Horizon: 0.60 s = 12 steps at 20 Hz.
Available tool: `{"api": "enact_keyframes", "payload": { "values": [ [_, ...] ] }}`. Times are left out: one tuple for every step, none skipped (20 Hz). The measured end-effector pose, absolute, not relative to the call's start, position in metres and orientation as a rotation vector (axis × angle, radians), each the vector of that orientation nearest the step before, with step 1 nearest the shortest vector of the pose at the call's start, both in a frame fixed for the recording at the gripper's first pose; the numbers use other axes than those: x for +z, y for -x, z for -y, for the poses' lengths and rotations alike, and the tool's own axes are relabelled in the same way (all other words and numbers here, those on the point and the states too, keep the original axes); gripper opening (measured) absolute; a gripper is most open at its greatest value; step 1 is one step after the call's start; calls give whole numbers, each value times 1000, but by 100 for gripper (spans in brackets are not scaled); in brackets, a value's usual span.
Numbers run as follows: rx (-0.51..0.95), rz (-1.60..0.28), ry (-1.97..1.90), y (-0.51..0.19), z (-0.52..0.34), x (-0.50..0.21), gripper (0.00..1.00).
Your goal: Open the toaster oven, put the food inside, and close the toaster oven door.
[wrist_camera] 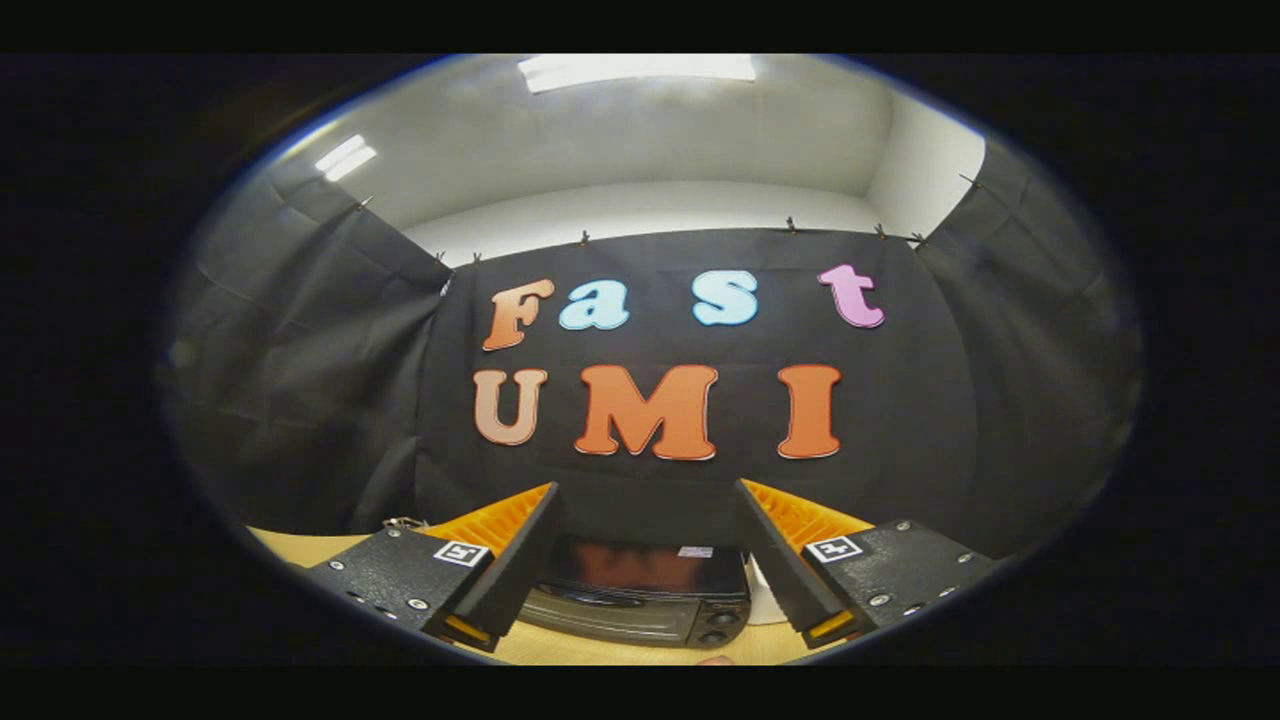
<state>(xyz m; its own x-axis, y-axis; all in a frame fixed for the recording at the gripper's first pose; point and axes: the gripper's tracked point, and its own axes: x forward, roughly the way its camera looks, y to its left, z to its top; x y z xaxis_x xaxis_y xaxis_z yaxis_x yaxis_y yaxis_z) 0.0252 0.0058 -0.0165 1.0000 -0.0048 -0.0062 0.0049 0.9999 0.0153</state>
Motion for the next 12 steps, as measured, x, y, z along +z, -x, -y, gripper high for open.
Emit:
{"api": "enact_keyframes", "payload": {
  "values": [
    [-14, -15, -16, -32, -6, -23, 99],
    [-23, -24, -17, -39, -8, -30, 99],
    [-33, -37, -16, -47, -11, -39, 99],
    [-29, -46, -11, -54, -17, -49, 99],
    [-28, -58, -2, -62, -22, -59, 99],
    [-26, -72, 7, -69, -25, -70, 99],
    [-21, -88, 16, -76, -32, -81, 99],
    [-17, -112, 22, -83, -36, -94, 99],
    [-12, -141, 27, -88, -42, -109, 99],
    [-6, -176, 30, -92, -47, -126, 99],
    [2, -209, 33, -97, -51, -142, 99],
    [2, -245, 35, -101, -53, -158, 99]
  ]
}}
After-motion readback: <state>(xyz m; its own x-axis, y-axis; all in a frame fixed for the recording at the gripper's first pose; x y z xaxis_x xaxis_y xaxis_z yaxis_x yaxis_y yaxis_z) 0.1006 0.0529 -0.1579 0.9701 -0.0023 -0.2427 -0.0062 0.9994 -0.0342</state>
